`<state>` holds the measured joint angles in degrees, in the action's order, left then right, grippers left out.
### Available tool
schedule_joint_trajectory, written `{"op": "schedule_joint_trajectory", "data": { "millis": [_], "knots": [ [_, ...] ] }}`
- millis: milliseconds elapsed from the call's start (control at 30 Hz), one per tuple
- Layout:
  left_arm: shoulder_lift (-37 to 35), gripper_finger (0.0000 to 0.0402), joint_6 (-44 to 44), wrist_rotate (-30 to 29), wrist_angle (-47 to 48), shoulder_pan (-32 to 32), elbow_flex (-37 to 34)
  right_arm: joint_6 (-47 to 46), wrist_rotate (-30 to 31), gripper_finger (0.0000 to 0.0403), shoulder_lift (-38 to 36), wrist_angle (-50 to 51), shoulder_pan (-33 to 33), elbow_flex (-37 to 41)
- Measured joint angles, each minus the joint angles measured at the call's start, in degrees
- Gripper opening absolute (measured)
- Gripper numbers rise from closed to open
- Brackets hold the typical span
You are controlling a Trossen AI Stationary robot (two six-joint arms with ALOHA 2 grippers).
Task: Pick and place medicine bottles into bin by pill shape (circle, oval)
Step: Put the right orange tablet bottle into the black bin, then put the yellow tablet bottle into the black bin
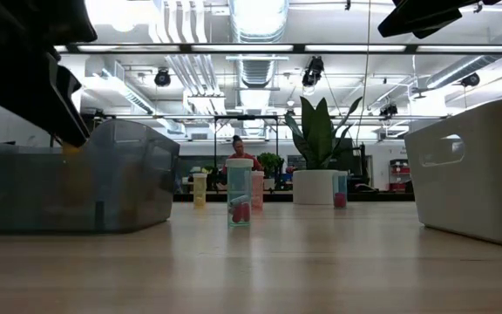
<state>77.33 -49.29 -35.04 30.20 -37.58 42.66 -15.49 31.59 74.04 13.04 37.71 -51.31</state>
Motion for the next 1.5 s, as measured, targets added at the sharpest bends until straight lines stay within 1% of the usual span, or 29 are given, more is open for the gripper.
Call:
{"op": "schedule_joint_trajectory", "data": {
  "millis": [467,800,933,1200,1367,1500],
  "knots": [
    [2.2,0.0106,0.0,0.4,-1.6,0.1,-0.6,0.0,0.0,0.0132,0.0,0.0,0.0,0.0],
    [2.2,0.015,0.0,0.7,-1.5,0.1,-0.6,0.0,0.0,0.0132,0.0,0.0,0.0,0.0],
    [2.1,0.016,0.1,0.9,-0.9,0.1,-0.3,0.0,0.0,0.0132,0.0,0.0,0.0,0.0],
    [-1.9,0.0162,2.3,3.5,-0.6,0.0,0.9,0.0,0.0,0.0132,0.0,0.0,0.0,0.0],
    [-6.1,0.0162,6.2,3.6,-0.9,0.0,1.6,-0.1,0.0,0.0132,0.0,0.0,0.0,0.0],
    [-9.8,0.0162,10.7,3.6,-3.3,0.0,2.2,-0.1,0.0,0.0132,0.0,0.0,0.0,0.0]
  ]
}}
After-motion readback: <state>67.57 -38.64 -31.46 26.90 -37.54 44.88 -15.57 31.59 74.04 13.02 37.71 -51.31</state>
